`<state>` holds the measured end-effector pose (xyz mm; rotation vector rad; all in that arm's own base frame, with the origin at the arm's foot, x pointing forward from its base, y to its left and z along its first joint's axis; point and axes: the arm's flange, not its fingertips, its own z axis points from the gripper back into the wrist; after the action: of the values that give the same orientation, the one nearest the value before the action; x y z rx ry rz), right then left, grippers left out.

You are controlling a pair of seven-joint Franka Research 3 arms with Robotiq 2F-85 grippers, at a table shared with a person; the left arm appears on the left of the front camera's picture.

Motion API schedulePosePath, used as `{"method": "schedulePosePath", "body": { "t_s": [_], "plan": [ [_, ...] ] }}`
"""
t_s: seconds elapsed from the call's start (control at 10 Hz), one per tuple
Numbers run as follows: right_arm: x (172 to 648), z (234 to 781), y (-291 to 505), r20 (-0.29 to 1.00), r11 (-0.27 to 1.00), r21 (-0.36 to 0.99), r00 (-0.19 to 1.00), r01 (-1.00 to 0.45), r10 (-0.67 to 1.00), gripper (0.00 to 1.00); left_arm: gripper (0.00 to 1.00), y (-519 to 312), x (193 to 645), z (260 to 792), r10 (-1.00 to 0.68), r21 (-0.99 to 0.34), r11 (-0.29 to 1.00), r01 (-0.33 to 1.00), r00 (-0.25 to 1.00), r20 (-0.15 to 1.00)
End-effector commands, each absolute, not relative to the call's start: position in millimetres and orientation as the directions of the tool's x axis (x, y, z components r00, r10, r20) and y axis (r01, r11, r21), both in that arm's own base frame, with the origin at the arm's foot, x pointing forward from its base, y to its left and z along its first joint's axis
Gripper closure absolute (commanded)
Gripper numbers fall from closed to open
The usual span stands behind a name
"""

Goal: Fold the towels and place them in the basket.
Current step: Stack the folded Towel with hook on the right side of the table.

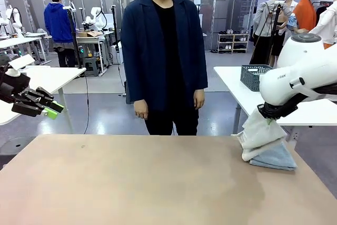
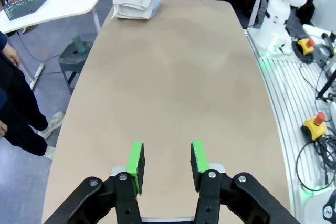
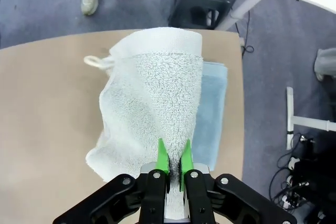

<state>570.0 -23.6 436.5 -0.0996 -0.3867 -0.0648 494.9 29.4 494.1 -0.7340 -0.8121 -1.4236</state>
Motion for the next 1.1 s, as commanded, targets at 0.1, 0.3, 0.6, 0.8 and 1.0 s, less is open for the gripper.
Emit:
{"method": "schedulePosePath", "body": {
  "t_s": [0.1, 0.3, 0.6, 0.8, 1.0],
  "plan": [
    [595.6, 411.7, -50.2, 0.375, 0.993, -0.098, 0.927, 0.064, -0.023, 0.89, 0.53, 29.5, 494.0, 494.6, -0.544, 0.045, 0.021, 0.999, -0.027, 0.839],
    [608.3, 395.7, -60.5, 0.371, 0.994, -0.107, 0.929, 0.039, 0.004, 0.89, 0.53, 29.5, 494.0, 494.6, -0.544, 0.045, 0.021, 0.999, -0.027, 0.839],
    [615.6, 381.1, -67.7, 0.329, 0.994, -0.1, 0.944, 0.044, -0.009, 0.69, 0.53, 29.5, 494.0, 494.6, -0.544, 0.045, 0.021, 0.999, -0.027, 0.839],
    [613.0, 377.2, -71.1, 0.323, 0.993, -0.109, 0.946, 0.046, -0.008, 0.49, 0.53, 29.5, 494.0, 494.6, -0.544, 0.045, 0.021, 0.999, -0.027, 0.839],
    [607.5, 378.0, -75.3, 0.327, 0.991, -0.117, 0.945, 0.064, -0.023, 0.29, 0.53, 29.5, 494.0, 494.6, -0.544, 0.045, 0.021, 0.999, -0.027, 0.839]
  ]
}}
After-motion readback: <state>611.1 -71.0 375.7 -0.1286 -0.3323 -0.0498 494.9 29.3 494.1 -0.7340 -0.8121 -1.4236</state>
